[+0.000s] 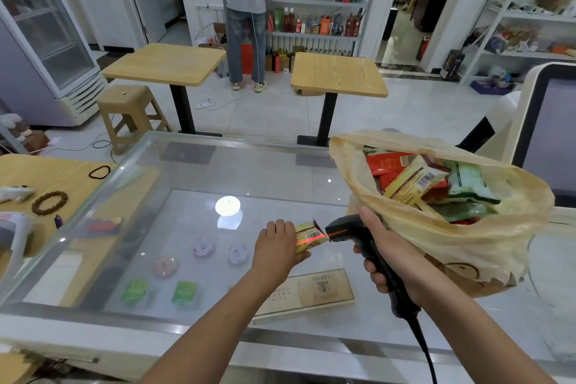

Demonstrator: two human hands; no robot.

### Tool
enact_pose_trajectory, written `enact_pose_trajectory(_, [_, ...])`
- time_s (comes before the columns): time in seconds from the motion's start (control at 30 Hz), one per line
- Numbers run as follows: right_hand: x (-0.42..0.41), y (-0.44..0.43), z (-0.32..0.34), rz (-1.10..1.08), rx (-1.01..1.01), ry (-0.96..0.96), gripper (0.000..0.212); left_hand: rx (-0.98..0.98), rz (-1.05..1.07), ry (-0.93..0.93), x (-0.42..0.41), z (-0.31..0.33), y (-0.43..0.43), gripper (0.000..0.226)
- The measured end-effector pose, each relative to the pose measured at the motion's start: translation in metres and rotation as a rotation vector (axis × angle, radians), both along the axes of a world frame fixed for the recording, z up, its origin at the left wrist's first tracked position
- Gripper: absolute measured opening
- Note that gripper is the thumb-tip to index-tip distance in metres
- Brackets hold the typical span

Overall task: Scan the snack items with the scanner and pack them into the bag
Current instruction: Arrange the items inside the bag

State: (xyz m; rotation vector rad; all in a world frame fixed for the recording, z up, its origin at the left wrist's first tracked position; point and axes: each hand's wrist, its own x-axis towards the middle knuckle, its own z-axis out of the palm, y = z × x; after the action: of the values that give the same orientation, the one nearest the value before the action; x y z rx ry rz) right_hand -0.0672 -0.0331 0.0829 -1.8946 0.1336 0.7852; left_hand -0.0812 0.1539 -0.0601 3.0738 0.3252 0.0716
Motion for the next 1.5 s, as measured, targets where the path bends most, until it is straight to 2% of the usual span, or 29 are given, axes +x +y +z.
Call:
enact_pose_trajectory(0.3, [0.0, 0.002, 0.0, 0.001, 0.007, -0.01, 0.064, -0.02, -0.034, -0.014, -0.005, -0.005, -0.002, 0.074])
enact_pose_trajectory(0.43, [-0.003, 0.001, -0.001, -0.007, 0.006, -0.007, 0.064, 0.018, -0.084, -0.02, -0.012, -0.008, -0.006, 0.07])
enact_pose_trajectory(0.93, [-0.009, -0.011, 0.021, 0.029, 0.011, -0.002, 0.067, -0.013, -0.039, 0.034, -0.009, -0.006, -0.005, 0.076])
enact_pose_trajectory(1.5, [-0.03, -0.023, 0.047, 0.034, 0.012, -0.056, 0.063, -0.01, -0.041, 0.018, -0.004, -0.003, -0.002, 0.067])
